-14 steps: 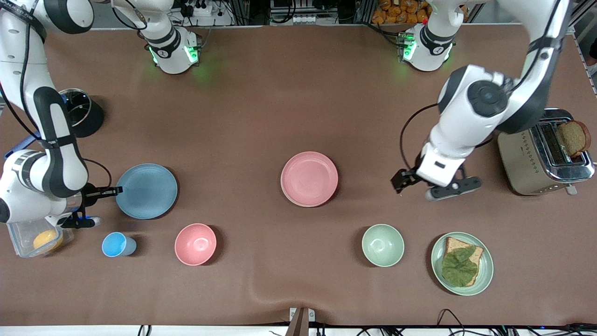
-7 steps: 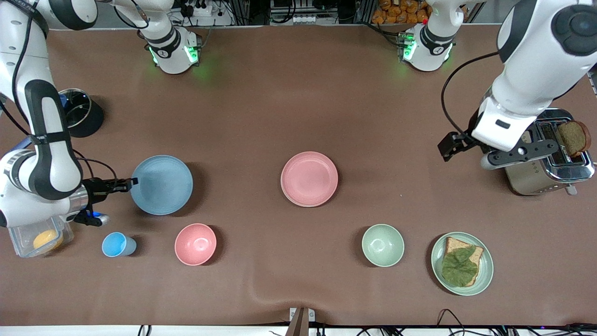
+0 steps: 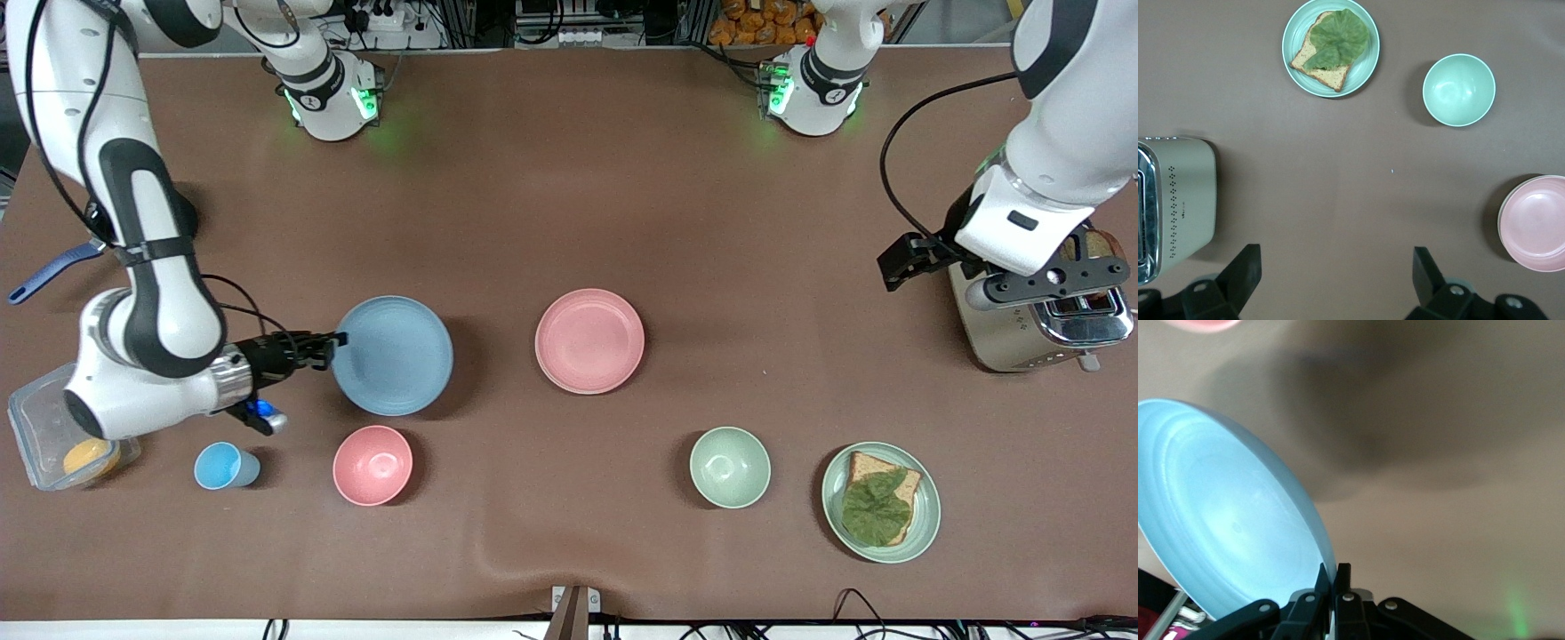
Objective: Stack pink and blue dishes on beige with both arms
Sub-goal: 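Carry the blue plate onto the pink plate with the right gripper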
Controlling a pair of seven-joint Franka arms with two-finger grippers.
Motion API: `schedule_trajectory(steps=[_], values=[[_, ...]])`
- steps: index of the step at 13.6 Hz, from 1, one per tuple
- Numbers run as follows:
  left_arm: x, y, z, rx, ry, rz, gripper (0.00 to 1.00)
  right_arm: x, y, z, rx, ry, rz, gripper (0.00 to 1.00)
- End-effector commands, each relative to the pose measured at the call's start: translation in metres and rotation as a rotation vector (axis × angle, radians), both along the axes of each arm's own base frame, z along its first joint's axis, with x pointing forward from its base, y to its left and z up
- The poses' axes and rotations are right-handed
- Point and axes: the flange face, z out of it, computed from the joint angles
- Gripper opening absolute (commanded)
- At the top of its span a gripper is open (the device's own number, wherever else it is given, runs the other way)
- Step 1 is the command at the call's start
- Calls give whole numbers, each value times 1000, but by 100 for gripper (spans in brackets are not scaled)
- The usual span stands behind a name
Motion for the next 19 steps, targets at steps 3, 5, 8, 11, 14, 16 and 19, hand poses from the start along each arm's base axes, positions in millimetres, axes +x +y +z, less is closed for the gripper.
schedule_trajectory(steps=[3,5,8,11,14,16,19], values=[[-4,10,21,-46,31,-25,100,-10,99,11,-46,11,-69,0],[-5,11,19,-40,44,-24,100,-20,135,15,-41,-33,-86,0],[-8,13,22,-29,56,-25,100,-46,188,13,-89,-111,-130,0],[-11,28,35,-31,34,-10,100,-66,216,0,-95,-130,-187,0],[-15,53,40,-23,32,-80,100,-79,232,-10,-89,-143,-215,0],[-18,58,46,-20,27,-83,100,-89,247,-13,-90,-143,-192,0],[-17,60,43,-36,38,-75,100,-108,283,-26,-128,-186,-241,0]])
